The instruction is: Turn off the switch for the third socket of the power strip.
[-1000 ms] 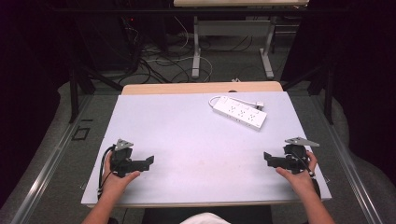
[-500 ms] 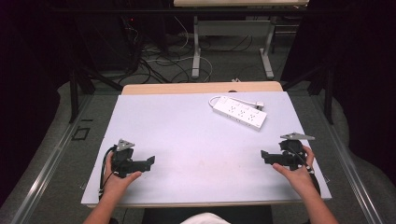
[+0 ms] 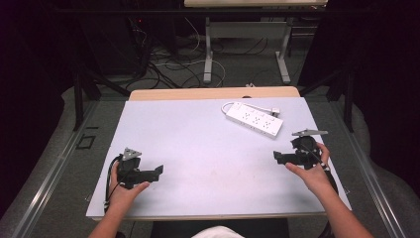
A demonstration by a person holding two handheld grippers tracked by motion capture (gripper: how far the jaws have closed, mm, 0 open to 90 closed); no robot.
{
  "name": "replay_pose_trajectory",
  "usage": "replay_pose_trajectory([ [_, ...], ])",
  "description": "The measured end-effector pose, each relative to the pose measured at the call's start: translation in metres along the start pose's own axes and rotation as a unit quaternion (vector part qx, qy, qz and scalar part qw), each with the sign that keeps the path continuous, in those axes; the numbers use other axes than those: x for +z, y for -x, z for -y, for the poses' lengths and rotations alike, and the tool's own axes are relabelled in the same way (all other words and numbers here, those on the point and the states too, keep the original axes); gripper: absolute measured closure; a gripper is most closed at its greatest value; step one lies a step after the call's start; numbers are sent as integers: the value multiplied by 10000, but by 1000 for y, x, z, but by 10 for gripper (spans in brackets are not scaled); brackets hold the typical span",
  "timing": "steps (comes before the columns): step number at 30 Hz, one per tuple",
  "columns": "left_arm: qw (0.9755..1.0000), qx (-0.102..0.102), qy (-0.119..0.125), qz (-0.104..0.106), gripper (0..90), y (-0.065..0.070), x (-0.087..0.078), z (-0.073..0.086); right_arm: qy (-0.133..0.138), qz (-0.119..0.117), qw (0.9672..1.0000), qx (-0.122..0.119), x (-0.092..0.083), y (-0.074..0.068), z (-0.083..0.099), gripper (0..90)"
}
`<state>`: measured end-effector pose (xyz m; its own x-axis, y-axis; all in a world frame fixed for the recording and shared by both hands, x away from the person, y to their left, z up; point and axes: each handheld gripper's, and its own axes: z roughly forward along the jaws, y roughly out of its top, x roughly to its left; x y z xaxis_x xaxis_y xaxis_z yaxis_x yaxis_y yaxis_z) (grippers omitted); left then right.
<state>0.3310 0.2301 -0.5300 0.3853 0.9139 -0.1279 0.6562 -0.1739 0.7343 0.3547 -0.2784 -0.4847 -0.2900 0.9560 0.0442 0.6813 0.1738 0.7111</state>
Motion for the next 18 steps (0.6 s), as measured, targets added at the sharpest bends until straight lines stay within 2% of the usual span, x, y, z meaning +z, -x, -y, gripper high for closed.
replay_pose_trajectory([
  [7,10000,16,-55,5,3,-1,-1,0,-168,3,9999,31,-2,-1,-17,109],
  [18,10000,-7,-18,-9,3,-1,0,0,-235,50,9997,-27,-2,-1,-43,148],
])
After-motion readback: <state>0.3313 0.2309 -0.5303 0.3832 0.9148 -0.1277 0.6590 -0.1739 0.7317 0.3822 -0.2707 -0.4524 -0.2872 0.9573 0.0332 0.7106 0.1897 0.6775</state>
